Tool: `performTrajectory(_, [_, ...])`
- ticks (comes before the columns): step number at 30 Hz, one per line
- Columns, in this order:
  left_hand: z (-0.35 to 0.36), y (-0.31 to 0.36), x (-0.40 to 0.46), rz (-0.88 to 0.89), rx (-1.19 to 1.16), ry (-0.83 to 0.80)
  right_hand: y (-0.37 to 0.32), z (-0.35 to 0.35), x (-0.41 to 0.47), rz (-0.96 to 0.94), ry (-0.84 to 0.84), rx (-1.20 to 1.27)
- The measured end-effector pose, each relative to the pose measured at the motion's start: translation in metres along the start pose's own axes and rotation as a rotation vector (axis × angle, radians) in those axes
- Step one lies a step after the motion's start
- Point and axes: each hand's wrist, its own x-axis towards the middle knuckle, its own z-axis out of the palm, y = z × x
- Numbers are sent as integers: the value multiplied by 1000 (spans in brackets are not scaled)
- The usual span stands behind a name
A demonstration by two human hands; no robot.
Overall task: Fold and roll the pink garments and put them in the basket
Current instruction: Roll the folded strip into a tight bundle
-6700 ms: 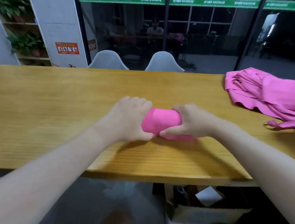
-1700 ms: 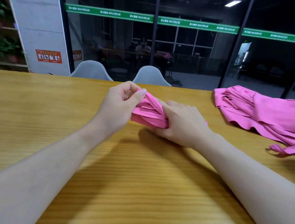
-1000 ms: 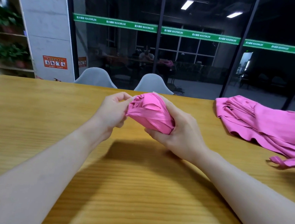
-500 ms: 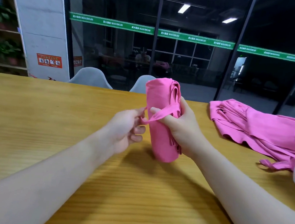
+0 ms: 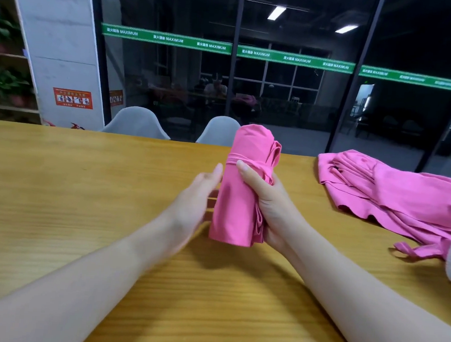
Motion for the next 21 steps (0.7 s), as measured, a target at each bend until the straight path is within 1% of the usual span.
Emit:
performTrajectory(1, [6,-2,-3,10,34,-53,2,1,0,7,14,22])
performTrajectory(2, [13,-3,-6,32,79,-72,4,2,1,14,38,29])
performTrajectory(5, [26,-8,-11,191,246,-16,8,0,4,-15,109,1])
performTrajectory(8, [24,-14,-8,297,391,38,7,-5,11,-79,197,-91])
performTrajectory(9, [19,-13,-5,325,506,49,5,-10,15,-113,231,-134])
performTrajectory(11, [4,-9,2,378,835,60,2,-24,23,-154,283,-232])
performTrajectory(13, [-16,-2,9,409,1112,70,-1,-37,26,-161,299,-421])
performTrajectory(15, [-38,2,17,374,1240,2,1,-47,24,-181,215,-635])
performTrajectory(17, [-54,4,22,331,1258,-105,6,-53,23,-168,71,-848])
performTrajectory(19, [-65,1,25,317,1254,-161,11,-58,24,-108,-79,-930])
performTrajectory(21, [-67,0,29,311,1287,-181,15,-64,27,-75,-150,-946])
